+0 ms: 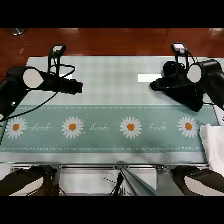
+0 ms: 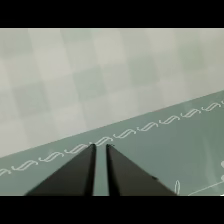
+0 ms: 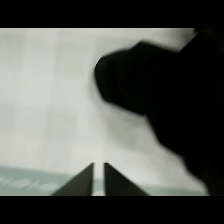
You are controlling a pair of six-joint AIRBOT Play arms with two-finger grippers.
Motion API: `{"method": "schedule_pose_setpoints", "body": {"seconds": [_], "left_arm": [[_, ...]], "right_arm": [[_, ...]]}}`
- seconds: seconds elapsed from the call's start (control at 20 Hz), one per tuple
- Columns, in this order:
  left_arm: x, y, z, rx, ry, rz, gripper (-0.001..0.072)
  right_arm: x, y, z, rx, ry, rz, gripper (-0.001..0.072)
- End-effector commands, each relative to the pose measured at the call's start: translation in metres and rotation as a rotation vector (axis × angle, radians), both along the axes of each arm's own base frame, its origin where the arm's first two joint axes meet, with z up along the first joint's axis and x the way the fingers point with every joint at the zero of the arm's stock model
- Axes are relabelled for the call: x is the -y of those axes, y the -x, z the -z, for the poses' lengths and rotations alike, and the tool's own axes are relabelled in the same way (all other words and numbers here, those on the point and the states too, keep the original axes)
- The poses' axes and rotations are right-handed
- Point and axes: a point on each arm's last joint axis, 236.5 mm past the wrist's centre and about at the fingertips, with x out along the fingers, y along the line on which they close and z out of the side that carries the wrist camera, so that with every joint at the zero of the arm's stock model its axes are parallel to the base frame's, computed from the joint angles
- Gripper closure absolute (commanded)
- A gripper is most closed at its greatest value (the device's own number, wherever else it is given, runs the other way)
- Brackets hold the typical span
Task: Fold the shirts.
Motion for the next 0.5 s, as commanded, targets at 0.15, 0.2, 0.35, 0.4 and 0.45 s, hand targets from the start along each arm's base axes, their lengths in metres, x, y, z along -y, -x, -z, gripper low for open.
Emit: {"method": "schedule_pose_setpoints", "body": {"seconds": [0.15, 0.2, 0.35, 0.4, 0.45], "left_arm": [[-0.012, -0.026, 0.016, 0.019, 0.008, -0.065, 0.0004], [-0.017, -0.03, 0.017, 0.024, 0.008, -0.078, 0.0004], [-0.028, -0.041, 0.017, 0.047, 0.015, -0.115, 0.0005], [-0.03, -0.042, 0.018, 0.044, 0.013, -0.12, 0.0005], [-0.032, -0.042, 0.02, 0.039, 0.013, -0.125, 0.0005]], "right_arm": [[0.085, -0.066, -0.001, 0.199, 0.146, 0.201, 0.0092], [0.107, -0.071, 0.009, 0.189, 0.119, 0.268, 0.0092], [0.168, -0.073, 0.049, 0.107, 0.044, 0.445, 0.0093], [0.182, -0.07, 0.062, 0.077, 0.027, 0.474, 0.0093], [0.194, -0.067, 0.075, 0.045, 0.01, 0.496, 0.0093]]}}
